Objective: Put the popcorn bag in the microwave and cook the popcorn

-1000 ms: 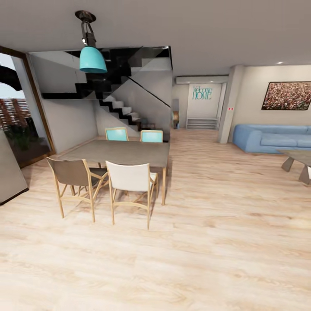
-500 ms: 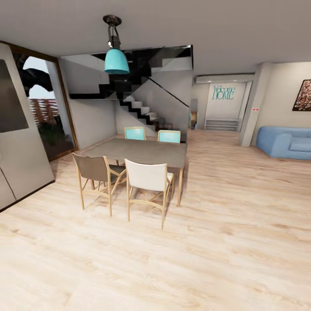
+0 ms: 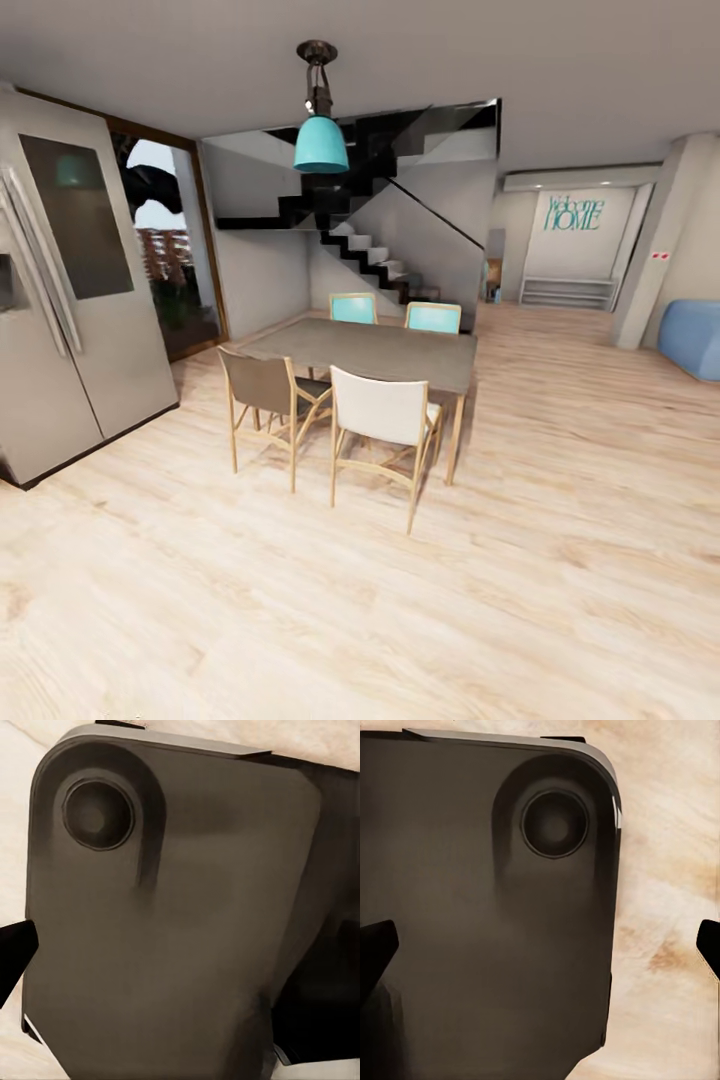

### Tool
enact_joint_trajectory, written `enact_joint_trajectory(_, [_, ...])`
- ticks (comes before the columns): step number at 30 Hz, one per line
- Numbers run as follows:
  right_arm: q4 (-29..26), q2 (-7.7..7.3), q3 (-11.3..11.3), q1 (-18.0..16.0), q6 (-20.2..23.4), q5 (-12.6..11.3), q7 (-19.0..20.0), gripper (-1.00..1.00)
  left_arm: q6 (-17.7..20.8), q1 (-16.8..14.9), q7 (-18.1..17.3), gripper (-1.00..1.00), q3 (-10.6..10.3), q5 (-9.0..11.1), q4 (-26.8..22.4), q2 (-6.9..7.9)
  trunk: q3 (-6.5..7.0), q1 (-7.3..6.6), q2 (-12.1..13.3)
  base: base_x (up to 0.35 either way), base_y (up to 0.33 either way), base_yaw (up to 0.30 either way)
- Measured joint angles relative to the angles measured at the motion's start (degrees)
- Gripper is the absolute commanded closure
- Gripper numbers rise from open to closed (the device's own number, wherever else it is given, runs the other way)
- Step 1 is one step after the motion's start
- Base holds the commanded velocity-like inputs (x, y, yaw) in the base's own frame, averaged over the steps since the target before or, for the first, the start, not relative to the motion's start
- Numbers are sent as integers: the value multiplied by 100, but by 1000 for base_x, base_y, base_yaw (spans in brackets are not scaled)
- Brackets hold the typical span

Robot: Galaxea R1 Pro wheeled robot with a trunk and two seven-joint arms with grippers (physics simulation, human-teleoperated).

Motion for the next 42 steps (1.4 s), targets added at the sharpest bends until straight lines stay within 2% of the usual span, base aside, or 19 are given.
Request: enact_joint_trajectory(42, [0,-28,0,0,-23,-8,-8,-100,-1,1,8,-100,5,18,1,-3,0,0,0,0,0,274])
